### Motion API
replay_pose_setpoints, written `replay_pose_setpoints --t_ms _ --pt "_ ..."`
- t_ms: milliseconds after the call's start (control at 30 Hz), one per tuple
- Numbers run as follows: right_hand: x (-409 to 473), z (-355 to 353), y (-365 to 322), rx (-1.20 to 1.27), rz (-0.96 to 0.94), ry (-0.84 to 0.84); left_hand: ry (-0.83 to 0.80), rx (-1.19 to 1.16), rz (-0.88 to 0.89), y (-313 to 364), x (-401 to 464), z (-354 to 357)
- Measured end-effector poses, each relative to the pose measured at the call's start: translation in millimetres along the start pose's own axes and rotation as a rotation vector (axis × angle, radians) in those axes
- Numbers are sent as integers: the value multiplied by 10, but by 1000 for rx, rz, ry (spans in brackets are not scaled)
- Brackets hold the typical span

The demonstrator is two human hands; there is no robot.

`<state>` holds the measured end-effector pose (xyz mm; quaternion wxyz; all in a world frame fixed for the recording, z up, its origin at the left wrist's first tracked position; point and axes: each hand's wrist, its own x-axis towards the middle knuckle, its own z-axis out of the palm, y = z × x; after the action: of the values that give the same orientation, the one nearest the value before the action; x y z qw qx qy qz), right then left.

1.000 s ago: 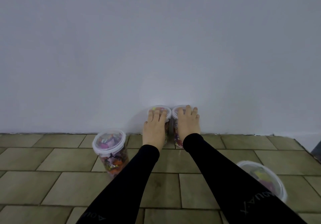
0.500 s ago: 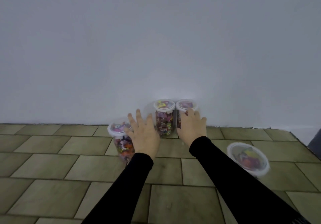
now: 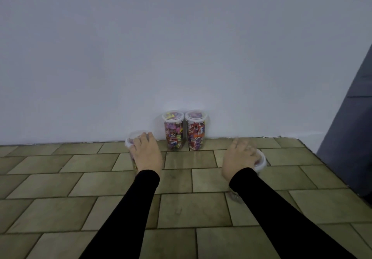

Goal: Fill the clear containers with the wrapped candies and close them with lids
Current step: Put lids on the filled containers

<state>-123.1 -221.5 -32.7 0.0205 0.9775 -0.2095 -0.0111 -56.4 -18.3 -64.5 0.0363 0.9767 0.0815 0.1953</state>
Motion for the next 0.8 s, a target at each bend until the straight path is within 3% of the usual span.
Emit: replay_pose_setpoints --t_ms 167,367,500,800 --pt "-36 72 51 6 -22 49 8 -8 135 158 -213 -7" --pt "61 86 151 -14 -227 118 43 -229 418 526 -422 -25" --pt "34 134 197 -29 -212 142 -60 -221 335 719 -525 -193" --pt "413 254 326 -9 -274 284 53 -297 493 1081 -470 57"
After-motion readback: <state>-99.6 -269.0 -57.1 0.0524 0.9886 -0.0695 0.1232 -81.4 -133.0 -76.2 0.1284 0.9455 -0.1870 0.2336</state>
